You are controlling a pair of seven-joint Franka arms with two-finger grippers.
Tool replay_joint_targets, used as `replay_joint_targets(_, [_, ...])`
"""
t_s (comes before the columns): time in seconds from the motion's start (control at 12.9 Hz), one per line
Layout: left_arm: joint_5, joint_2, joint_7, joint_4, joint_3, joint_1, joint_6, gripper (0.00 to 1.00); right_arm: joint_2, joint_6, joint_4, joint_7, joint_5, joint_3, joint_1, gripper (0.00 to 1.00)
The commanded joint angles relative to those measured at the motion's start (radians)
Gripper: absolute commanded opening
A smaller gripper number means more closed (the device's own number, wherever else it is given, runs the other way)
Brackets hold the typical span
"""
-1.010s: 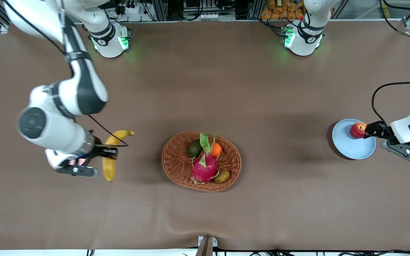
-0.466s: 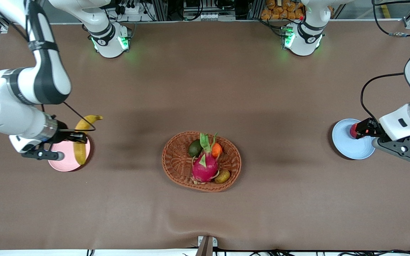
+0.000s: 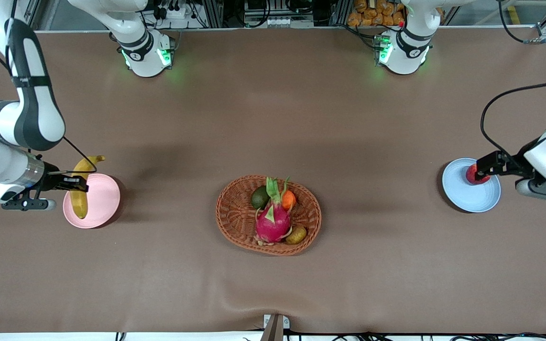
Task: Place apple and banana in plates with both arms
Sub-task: 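Lower the banana onto the pink plate while the left gripper withdraws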
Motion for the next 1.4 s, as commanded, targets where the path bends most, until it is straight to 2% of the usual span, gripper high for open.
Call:
replay_joint_targets(0.0, [-0.013,-0.049,-0.148,-0.004,0.047,-0.057,-0.06,1.0,0.049,0.076,-0.003,-0.087,-0.004,0.021,-0.053,0.01])
replay_joint_targets(0.47, [-0.001,-0.164,-0.171,-0.007,0.108,-0.074,-0.164,1.0,0.175,0.139,0.042,-0.092,0.003,0.021,-0.066,0.05])
replay_joint_targets(0.62, [0.001,-0.196,-0.152,-0.032,0.118,-0.061,-0.241,1.0,0.208,0.151,0.043,-0.092,0.009,0.024,-0.086,0.14])
replay_joint_targets(0.7, [0.004,-0.247,-0.151,-0.079,0.118,-0.051,-0.24,1.0,0.211,0.154,0.043,-0.092,0.009,0.024,-0.086,0.29])
replay_joint_targets(0.78, [0.028,-0.283,-0.151,-0.113,0.113,-0.051,-0.237,1.0,0.211,0.154,0.043,-0.092,0.009,0.023,-0.086,0.68])
replay_joint_targets(0.85, [0.044,-0.297,-0.151,-0.121,0.11,-0.051,-0.234,1.0,0.211,0.154,0.043,-0.092,0.009,0.024,-0.086,1.0])
replay_joint_targets(1.32, [0.044,-0.308,-0.147,-0.116,0.101,-0.051,-0.189,1.0,0.157,0.107,0.048,-0.081,0.009,0.027,-0.047,1.0])
